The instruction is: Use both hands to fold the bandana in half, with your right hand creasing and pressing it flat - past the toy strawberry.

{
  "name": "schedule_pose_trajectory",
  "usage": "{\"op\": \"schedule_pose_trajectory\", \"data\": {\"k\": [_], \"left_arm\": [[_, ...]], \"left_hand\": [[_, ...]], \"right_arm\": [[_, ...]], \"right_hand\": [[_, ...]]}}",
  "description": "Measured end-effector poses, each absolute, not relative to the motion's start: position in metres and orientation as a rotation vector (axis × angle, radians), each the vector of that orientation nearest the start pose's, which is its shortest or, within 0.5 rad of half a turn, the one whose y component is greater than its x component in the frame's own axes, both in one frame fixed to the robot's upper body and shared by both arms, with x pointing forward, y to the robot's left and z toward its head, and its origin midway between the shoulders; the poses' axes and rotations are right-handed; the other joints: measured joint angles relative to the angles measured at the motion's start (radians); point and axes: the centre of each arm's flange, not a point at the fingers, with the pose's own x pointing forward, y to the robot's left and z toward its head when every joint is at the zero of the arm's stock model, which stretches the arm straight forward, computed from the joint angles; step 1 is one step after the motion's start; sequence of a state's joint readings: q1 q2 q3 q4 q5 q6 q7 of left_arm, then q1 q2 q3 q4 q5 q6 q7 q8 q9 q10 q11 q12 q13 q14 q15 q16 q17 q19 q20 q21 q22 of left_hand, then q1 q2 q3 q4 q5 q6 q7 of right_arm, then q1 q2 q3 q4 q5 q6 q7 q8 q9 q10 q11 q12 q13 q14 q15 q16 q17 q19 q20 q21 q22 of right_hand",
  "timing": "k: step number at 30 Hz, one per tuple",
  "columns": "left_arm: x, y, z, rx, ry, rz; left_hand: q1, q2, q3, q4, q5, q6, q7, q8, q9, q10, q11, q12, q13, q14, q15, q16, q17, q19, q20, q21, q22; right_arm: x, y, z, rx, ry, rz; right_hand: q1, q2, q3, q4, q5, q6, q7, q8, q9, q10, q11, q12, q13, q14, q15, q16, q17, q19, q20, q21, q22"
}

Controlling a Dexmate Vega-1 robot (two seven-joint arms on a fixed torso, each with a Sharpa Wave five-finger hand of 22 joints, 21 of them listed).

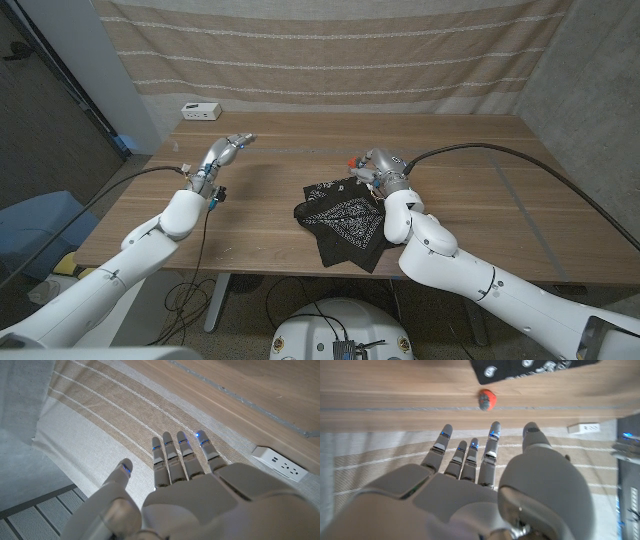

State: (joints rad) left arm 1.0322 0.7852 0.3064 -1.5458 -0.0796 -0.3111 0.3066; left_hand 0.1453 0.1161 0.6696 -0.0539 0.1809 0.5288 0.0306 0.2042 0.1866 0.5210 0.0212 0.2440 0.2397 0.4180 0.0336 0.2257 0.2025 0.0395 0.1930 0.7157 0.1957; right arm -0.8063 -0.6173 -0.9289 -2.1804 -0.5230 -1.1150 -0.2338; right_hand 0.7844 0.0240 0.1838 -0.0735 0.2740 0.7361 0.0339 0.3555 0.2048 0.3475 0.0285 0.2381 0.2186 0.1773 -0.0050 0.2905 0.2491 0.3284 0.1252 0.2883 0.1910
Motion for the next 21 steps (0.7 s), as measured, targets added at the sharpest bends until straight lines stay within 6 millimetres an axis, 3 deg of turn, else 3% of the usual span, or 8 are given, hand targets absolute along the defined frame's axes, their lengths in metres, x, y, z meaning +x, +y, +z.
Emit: {"op": "schedule_pose_trajectory", "data": {"k": [4,7,21], "left_arm": [[0.583,0.344,-0.019,0.637,-0.762,0.082],[0.585,0.342,-0.017,0.640,-0.765,0.077],[0.588,0.337,-0.013,0.652,-0.773,0.064]], "left_hand": [[0.000,0.000,0.000,0.000,0.000,0.000,0.000,0.000,0.000,0.000,0.000,0.000,0.000,0.000,0.000,0.000,0.000,0.000,0.000,-0.002,0.000],[0.000,0.000,0.000,0.000,0.000,0.000,0.000,0.000,0.000,-0.003,-0.003,0.000,0.000,0.000,0.000,0.000,0.000,0.000,0.000,-0.002,0.000],[0.000,0.000,0.000,0.000,0.000,-0.004,-0.004,-0.005,0.000,-0.011,0.000,-0.004,0.000,0.000,0.000,0.000,0.000,0.000,0.000,-0.002,0.000]], "right_arm": [[0.517,-0.125,-0.038,-1.178,-0.294,-0.277],[0.515,-0.136,-0.039,-1.193,-0.220,-0.304],[0.507,-0.155,-0.034,-1.216,-0.060,-0.299]], "right_hand": [[-0.013,-0.013,-0.012,0.004,0.004,0.012,0.012,0.002,0.005,-0.001,0.002,-0.006,0.000,-0.010,0.000,-0.003,0.003,-0.009,0.002,-0.004,0.000],[-0.035,-0.022,-0.027,0.012,0.004,0.040,0.025,0.017,0.011,-0.001,0.002,-0.006,0.000,-0.015,0.005,-0.003,0.004,-0.015,0.004,-0.007,0.000],[-0.102,-0.035,-0.057,0.042,0.019,0.120,0.048,0.049,0.023,0.008,0.000,-0.006,0.000,-0.021,0.010,-0.010,0.014,-0.054,0.018,-0.030,0.000]]}}
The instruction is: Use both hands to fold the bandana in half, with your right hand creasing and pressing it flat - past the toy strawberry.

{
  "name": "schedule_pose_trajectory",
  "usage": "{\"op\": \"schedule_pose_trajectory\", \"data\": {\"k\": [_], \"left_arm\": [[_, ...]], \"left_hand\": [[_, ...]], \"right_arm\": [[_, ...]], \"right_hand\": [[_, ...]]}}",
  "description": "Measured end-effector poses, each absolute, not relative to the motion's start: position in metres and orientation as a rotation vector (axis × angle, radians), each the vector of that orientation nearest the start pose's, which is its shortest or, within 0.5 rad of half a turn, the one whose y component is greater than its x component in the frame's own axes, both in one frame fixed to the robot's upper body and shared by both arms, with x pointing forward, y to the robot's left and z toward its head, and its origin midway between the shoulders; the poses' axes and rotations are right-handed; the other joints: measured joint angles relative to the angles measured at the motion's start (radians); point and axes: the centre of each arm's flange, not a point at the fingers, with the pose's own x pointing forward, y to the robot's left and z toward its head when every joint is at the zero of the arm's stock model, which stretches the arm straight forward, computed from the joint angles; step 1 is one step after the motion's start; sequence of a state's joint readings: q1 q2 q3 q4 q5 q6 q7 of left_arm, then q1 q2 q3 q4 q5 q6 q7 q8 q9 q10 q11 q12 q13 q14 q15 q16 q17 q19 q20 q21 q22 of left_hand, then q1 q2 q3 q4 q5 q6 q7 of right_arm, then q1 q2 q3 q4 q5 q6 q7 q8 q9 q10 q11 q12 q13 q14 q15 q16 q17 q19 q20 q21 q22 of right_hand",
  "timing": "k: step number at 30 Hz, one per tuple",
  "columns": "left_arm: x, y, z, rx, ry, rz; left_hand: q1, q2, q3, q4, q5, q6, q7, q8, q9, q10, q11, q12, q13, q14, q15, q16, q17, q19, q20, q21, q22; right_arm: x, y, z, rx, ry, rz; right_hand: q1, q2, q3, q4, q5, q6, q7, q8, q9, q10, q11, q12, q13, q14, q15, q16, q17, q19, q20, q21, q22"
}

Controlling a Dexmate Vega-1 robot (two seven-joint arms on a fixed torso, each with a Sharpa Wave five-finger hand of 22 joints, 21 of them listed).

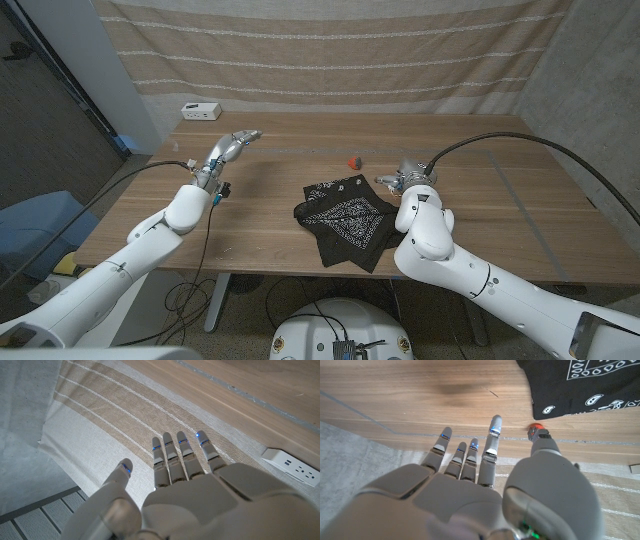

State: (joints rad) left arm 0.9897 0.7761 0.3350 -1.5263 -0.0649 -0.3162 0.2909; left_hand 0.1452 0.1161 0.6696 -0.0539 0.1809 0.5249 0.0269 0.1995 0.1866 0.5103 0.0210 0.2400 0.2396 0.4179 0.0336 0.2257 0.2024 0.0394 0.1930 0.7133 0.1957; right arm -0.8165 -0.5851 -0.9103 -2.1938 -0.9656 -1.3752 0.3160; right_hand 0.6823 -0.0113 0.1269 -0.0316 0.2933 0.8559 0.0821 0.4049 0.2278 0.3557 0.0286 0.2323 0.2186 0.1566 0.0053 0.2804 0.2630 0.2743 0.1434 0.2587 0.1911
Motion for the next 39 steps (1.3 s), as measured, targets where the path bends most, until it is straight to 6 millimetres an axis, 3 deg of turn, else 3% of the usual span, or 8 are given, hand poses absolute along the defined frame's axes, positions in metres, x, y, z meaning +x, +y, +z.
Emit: {"op": "schedule_pose_trajectory", "data": {"k": [7,13,17,30,33,37,39], "left_arm": [[0.587,0.336,-0.012,0.652,-0.778,0.064],[0.586,0.335,-0.013,0.651,-0.783,0.063],[0.585,0.334,-0.012,0.651,-0.790,0.061],[0.583,0.335,-0.011,0.649,-0.801,0.066],[0.583,0.335,-0.011,0.649,-0.802,0.066],[0.583,0.335,-0.011,0.649,-0.801,0.066],[0.583,0.335,-0.011,0.650,-0.801,0.064]], "left_hand": [[0.000,0.000,0.000,0.000,0.000,0.000,0.000,0.000,0.000,-0.005,-0.005,0.000,0.000,0.000,0.000,0.000,0.005,0.000,0.000,0.000,0.000],[0.000,0.000,0.000,0.000,0.000,0.000,0.000,0.000,0.000,-0.005,-0.005,0.000,0.000,0.000,0.000,0.000,0.005,0.000,0.000,0.000,0.000],[0.000,0.000,0.000,0.000,0.000,0.000,0.000,0.000,0.000,-0.005,-0.005,0.000,0.000,0.000,0.000,0.000,0.005,0.002,0.002,0.000,0.000],[0.000,0.000,0.000,0.000,0.000,0.000,0.000,0.000,0.000,-0.005,-0.005,0.000,0.000,0.000,0.000,0.000,0.005,0.004,0.004,0.000,0.000],[0.000,0.000,0.000,0.000,0.000,0.000,0.000,0.000,0.000,-0.005,-0.005,0.000,0.000,0.000,0.000,0.000,0.005,0.004,0.004,0.000,0.000],[0.000,0.000,0.000,0.000,0.000,0.000,0.000,0.001,0.000,-0.009,-0.002,-0.004,0.000,0.000,0.000,0.000,0.005,0.004,0.004,-0.005,0.000],[0.000,0.000,0.000,0.000,0.000,0.000,0.000,0.001,0.000,-0.016,-0.005,-0.004,0.000,0.000,0.000,0.000,0.005,0.004,0.004,-0.005,0.000]], "right_arm": [[0.507,-0.161,-0.035,-1.224,0.013,-0.256],[0.507,-0.163,-0.035,-1.234,0.093,-0.197],[0.509,-0.165,-0.035,-1.242,0.148,-0.179],[0.513,-0.163,-0.038,-1.223,0.299,-0.027],[0.514,-0.165,-0.038,-1.205,0.306,0.009],[0.516,-0.168,-0.036,-1.187,0.281,0.054],[0.515,-0.181,-0.030,-1.149,0.260,0.045]], "right_hand": [[-0.013,0.000,-0.012,0.004,0.007,0.000,0.000,0.000,-0.001,0.000,0.000,-0.005,0.000,-0.005,0.005,-0.004,0.000,-0.014,0.000,-0.005,0.000],[-0.020,0.000,-0.021,0.004,0.020,-0.065,-0.018,-0.043,-0.010,-0.042,0.007,-0.023,0.000,-0.045,0.019,-0.022,-0.002,-0.030,0.005,-0.017,0.000],[-0.020,0.000,-0.021,0.004,0.021,-0.083,-0.018,-0.054,-0.014,-0.058,0.014,-0.029,0.000,-0.050,0.025,-0.033,-0.003,-0.035,0.000,-0.019,0.000],[-0.010,0.010,-0.020,0.004,0.029,-0.066,-0.005,-0.054,-0.014,-0.061,0.022,-0.029,0.000,-0.065,0.039,-0.040,-0.003,-0.040,-0.006,-0.019,0.000],[0.027,0.046,0.004,-0.020,0.039,-0.064,-0.003,-0.063,-0.019,-0.061,0.022,-0.029,0.000,-0.068,0.043,-0.041,-0.007,-0.035,-0.012,-0.019,0.000],[0.116,0.077,0.044,-0.068,0.051,-0.142,-0.030,-0.112,-0.023,-0.105,0.025,-0.037,-0.005,-0.095,0.056,-0.059,-0.017,-0.035,-0.012,-0.019,0.000],[0.138,0.094,0.057,-0.082,0.051,-0.178,-0.042,-0.132,-0.023,-0.129,0.026,-0.040,-0.005,-0.106,0.064,-0.059,-0.017,-0.035,-0.012,-0.025,0.000]]}}
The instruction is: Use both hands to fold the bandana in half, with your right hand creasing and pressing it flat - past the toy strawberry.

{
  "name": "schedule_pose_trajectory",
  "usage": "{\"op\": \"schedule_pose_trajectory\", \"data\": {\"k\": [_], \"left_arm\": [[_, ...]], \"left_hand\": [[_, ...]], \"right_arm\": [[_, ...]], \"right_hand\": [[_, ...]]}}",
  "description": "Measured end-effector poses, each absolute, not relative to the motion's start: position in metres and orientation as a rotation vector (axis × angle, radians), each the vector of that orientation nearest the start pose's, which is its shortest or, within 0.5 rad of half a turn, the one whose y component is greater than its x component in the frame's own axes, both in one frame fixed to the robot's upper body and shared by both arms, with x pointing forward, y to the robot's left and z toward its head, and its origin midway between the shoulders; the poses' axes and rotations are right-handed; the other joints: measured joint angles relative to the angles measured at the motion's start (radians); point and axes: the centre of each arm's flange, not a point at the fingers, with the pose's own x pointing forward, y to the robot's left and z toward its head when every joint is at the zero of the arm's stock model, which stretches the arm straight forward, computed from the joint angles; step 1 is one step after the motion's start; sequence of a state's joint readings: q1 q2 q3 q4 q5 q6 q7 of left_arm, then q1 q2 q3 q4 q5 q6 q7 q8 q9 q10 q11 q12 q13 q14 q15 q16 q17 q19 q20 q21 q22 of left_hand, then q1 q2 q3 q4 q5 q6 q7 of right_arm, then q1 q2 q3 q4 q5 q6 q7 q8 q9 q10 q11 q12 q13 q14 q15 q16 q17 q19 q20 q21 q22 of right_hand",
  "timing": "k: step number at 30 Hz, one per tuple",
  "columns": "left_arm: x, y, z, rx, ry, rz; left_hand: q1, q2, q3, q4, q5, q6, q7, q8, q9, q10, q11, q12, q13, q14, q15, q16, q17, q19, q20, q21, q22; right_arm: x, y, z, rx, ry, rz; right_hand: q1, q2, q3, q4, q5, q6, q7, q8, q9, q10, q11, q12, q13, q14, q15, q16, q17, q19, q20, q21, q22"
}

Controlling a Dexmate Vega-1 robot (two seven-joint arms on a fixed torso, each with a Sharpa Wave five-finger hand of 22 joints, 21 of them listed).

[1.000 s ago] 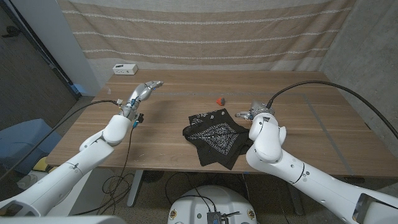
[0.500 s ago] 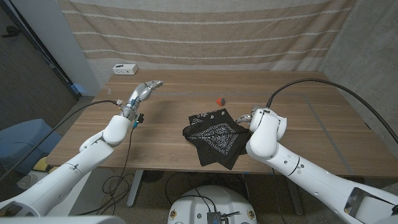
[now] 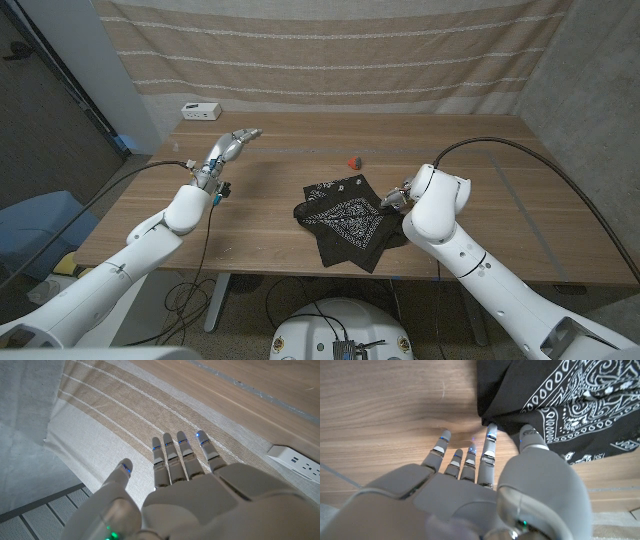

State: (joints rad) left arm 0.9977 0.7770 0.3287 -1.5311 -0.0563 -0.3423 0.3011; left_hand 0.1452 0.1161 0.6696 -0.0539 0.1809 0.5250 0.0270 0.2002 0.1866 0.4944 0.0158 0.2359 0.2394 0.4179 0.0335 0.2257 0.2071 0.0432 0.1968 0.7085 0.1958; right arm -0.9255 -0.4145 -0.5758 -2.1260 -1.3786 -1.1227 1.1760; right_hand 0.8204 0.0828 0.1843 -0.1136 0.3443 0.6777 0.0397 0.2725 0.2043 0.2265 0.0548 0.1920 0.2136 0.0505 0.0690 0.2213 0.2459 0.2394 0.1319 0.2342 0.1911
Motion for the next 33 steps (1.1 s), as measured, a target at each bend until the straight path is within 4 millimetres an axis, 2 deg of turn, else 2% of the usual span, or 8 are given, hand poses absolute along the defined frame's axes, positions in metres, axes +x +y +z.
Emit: {"op": "schedule_pose_trajectory", "data": {"k": [4,7,11,14,17,23,28,33], "left_arm": [[0.584,0.336,-0.011,0.652,-0.797,0.063],[0.584,0.336,-0.011,0.653,-0.794,0.064],[0.584,0.336,-0.011,0.653,-0.793,0.065],[0.584,0.336,-0.011,0.653,-0.793,0.065],[0.584,0.336,-0.011,0.653,-0.793,0.066],[0.584,0.336,-0.011,0.655,-0.796,0.069],[0.583,0.335,-0.010,0.656,-0.801,0.070],[0.582,0.334,-0.011,0.655,-0.804,0.069]], "left_hand": [[0.000,0.000,0.000,0.000,0.000,0.000,0.000,-0.004,0.000,0.000,0.000,0.000,0.000,0.000,0.000,0.000,0.000,0.000,0.000,0.000,0.000],[0.000,0.000,0.000,0.000,0.000,0.000,0.000,-0.004,0.000,-0.002,-0.002,0.000,0.000,0.000,0.000,0.000,0.000,0.000,0.000,0.000,0.000],[0.000,0.000,0.000,0.000,0.000,-0.001,-0.001,-0.004,0.000,-0.005,-0.006,0.000,0.000,0.000,0.000,0.000,0.000,0.000,0.000,0.000,0.000],[0.000,0.000,0.000,0.000,0.000,-0.006,-0.005,-0.004,0.000,-0.009,-0.009,0.000,0.000,0.000,0.000,0.000,0.000,0.000,0.000,0.000,0.000],[0.000,0.000,0.000,0.000,0.000,-0.005,-0.005,-0.004,0.000,-0.009,-0.009,0.000,0.000,0.000,0.000,0.000,0.000,0.000,0.000,0.000,0.000],[0.000,0.000,0.000,0.000,0.000,-0.005,-0.005,-0.004,0.000,-0.011,-0.011,0.000,0.000,0.000,0.000,0.000,0.000,0.000,0.000,0.000,0.000],[0.000,0.000,0.000,0.000,0.000,-0.005,-0.005,-0.004,0.000,-0.013,-0.013,0.000,0.000,0.000,0.000,0.000,0.000,0.000,0.000,0.000,0.000],[0.000,0.000,0.000,0.000,0.000,-0.005,-0.005,-0.004,0.000,-0.013,-0.013,0.000,0.000,0.000,0.000,0.000,0.000,0.000,0.000,0.000,0.000]], "right_arm": [[0.515,-0.199,-0.023,-1.118,0.222,0.032],[0.519,-0.207,-0.020,-1.100,0.179,0.035],[0.521,-0.213,-0.015,-1.091,0.137,0.035],[0.521,-0.211,-0.008,-1.092,0.107,0.033],[0.521,-0.206,-0.004,-1.090,0.092,0.037],[0.520,-0.187,-0.019,-1.063,0.142,0.124],[0.517,-0.177,-0.028,-1.055,0.173,0.184],[0.513,-0.170,-0.033,-1.073,0.180,0.209]], "right_hand": [[0.035,0.014,0.018,-0.018,0.000,-0.055,-0.030,-0.031,0.000,-0.038,0.008,-0.003,0.000,-0.020,0.012,-0.008,-0.001,-0.012,0.004,-0.002,0.000],[0.045,0.024,0.022,-0.022,0.000,-0.049,-0.049,-0.033,0.000,-0.043,0.006,-0.004,0.000,-0.022,0.014,-0.008,-0.005,-0.018,0.004,-0.010,0.000],[0.045,0.024,0.022,-0.022,-0.011,-0.027,-0.042,-0.029,0.000,-0.048,0.011,0.000,0.000,-0.026,0.018,-0.008,-0.005,-0.018,0.004,-0.010,0.000],[0.044,0.024,0.019,-0.023,-0.019,-0.058,-0.030,-0.046,0.000,-0.048,0.011,0.001,0.000,-0.026,0.018,-0.008,-0.005,-0.018,0.004,-0.010,0.000],[0.013,-0.007,-0.012,-0.008,-0.027,-0.035,0.001,-0.046,0.000,-0.048,0.012,0.005,0.000,-0.026,0.018,-0.008,-0.002,-0.018,0.004,-0.010,0.000],[-0.070,-0.031,-0.056,0.029,-0.038,0.079,0.046,-0.009,0.006,-0.013,0.024,0.023,0.000,-0.014,0.015,0.001,0.003,-0.018,0.005,-0.010,0.000],[-0.077,-0.036,-0.064,0.028,-0.038,0.128,0.057,0.005,0.012,0.014,0.026,0.032,0.000,0.002,0.009,0.008,0.003,-0.011,0.011,-0.003,0.000],[-0.086,-0.038,-0.072,0.029,-0.038,0.044,0.058,-0.038,0.009,0.007,0.019,0.032,-0.005,0.002,0.009,0.008,0.000,-0.009,0.013,-0.003,0.001]]}}
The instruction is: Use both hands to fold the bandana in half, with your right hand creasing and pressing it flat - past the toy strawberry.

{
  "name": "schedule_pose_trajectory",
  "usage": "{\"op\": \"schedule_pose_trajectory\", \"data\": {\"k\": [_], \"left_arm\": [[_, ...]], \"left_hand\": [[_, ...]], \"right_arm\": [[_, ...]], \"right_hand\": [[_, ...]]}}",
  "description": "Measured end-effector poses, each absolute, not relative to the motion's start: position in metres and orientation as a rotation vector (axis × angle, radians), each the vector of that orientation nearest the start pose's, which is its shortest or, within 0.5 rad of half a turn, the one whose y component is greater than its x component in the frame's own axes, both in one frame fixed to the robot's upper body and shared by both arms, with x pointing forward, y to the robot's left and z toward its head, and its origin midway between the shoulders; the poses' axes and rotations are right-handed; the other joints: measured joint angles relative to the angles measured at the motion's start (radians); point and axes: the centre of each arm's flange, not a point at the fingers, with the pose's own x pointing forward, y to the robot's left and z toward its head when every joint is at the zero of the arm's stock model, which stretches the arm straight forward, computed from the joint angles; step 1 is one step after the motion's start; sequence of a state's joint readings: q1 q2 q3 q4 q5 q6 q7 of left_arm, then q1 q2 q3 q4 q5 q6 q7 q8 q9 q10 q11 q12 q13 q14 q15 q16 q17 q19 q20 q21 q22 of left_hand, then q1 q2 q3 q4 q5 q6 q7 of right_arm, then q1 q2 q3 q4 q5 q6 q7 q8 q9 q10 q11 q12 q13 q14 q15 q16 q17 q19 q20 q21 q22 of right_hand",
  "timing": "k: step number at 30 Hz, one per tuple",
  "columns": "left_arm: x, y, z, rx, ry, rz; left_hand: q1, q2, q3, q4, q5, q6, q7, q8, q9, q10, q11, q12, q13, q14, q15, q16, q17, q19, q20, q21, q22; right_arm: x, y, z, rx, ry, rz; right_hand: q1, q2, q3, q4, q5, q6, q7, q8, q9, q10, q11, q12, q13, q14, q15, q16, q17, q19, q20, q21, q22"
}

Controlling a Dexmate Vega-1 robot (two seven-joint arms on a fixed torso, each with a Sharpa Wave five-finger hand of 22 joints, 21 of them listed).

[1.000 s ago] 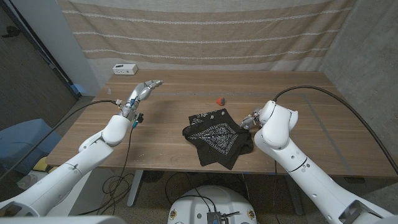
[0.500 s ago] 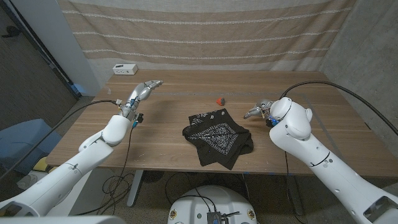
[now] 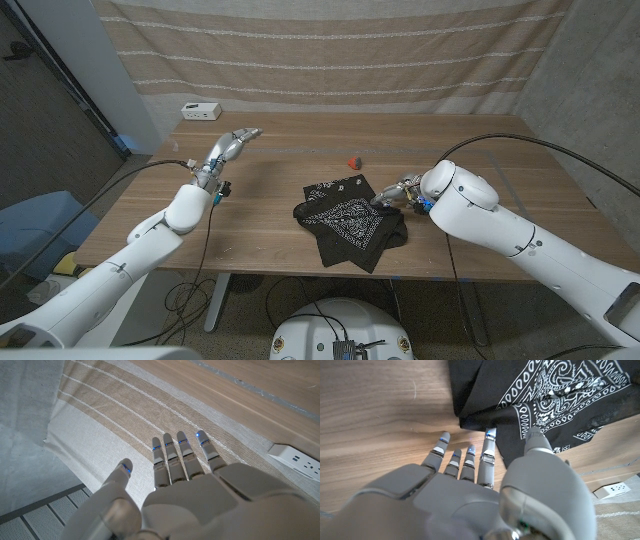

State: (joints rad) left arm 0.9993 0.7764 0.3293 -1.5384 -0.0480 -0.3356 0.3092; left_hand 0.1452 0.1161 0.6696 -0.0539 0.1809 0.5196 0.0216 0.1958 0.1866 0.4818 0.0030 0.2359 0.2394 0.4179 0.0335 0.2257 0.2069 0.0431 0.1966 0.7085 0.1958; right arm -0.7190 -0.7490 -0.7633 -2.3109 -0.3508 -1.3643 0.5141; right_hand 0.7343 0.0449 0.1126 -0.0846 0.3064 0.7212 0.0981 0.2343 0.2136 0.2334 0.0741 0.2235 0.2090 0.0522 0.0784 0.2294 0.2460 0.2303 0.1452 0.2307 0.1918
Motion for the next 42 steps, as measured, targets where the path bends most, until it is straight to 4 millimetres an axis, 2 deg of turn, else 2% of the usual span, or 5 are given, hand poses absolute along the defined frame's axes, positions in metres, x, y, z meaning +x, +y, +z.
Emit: {"op": "schedule_pose_trajectory", "data": {"k": [10,16,25,37,42], "left_arm": [[0.580,0.333,-0.012,0.656,-0.804,0.068],[0.577,0.333,-0.013,0.660,-0.800,0.066],[0.573,0.333,-0.015,0.661,-0.801,0.067],[0.566,0.330,-0.017,0.662,-0.807,0.060],[0.564,0.329,-0.018,0.667,-0.810,0.061]], "left_hand": [[0.000,0.000,0.000,0.000,0.000,0.000,0.000,0.000,0.000,-0.002,0.002,-0.008,0.000,0.000,0.000,0.000,0.000,0.000,0.000,0.000,0.000],[0.000,0.000,0.000,0.000,0.000,0.000,0.000,0.000,0.000,-0.006,0.006,-0.008,0.000,0.000,0.000,0.000,0.000,0.000,0.000,0.000,0.000],[-0.006,0.006,0.000,0.000,0.000,0.000,0.000,0.000,0.000,-0.007,0.007,-0.008,0.000,0.000,0.000,0.000,0.000,0.000,0.000,0.000,0.000],[-0.005,0.005,0.000,0.000,0.000,0.000,0.000,0.001,0.000,-0.007,0.007,-0.008,0.000,0.000,0.000,0.000,0.000,0.000,0.000,0.000,0.000],[-0.005,0.005,0.000,0.000,0.000,0.000,0.000,0.001,0.000,-0.007,0.007,-0.008,0.000,0.000,0.000,0.000,0.000,0.000,0.000,0.000,0.000]], "right_arm": [[0.509,-0.170,-0.041,-1.061,0.158,0.234],[0.506,-0.166,-0.045,-1.071,0.107,0.217],[0.502,-0.158,-0.052,-1.096,0.021,0.200],[0.489,-0.133,-0.037,-0.963,-0.267,0.241],[0.508,-0.202,-0.090,-0.818,-0.127,0.227]], "right_hand": [[0.126,0.039,0.046,-0.066,0.011,0.061,-0.058,0.028,0.019,0.006,-0.009,-0.006,0.000,0.009,-0.014,0.000,-0.009,0.017,-0.017,-0.004,-0.004],[0.355,0.075,0.110,-0.090,0.002,0.256,-0.092,0.180,0.083,0.141,-0.096,0.017,0.007,0.092,-0.100,0.042,-0.002,0.095,-0.080,0.029,0.000],[0.443,0.058,0.142,-0.092,-0.040,0.341,-0.018,0.248,0.088,0.244,-0.109,0.037,0.007,0.121,-0.113,0.045,-0.003,0.130,-0.082,0.037,-0.005],[0.457,0.044,0.164,-0.082,-0.052,0.361,0.004,0.253,0.088,0.305,-0.120,0.058,0.017,0.152,-0.116,0.045,-0.005,0.154,-0.071,0.037,-0.006],[0.461,0.040,0.174,-0.080,-0.039,0.361,0.003,0.253,0.088,0.288,-0.126,0.054,0.017,0.152,-0.116,0.037,-0.002,0.148,-0.073,0.036,-0.009]]}}
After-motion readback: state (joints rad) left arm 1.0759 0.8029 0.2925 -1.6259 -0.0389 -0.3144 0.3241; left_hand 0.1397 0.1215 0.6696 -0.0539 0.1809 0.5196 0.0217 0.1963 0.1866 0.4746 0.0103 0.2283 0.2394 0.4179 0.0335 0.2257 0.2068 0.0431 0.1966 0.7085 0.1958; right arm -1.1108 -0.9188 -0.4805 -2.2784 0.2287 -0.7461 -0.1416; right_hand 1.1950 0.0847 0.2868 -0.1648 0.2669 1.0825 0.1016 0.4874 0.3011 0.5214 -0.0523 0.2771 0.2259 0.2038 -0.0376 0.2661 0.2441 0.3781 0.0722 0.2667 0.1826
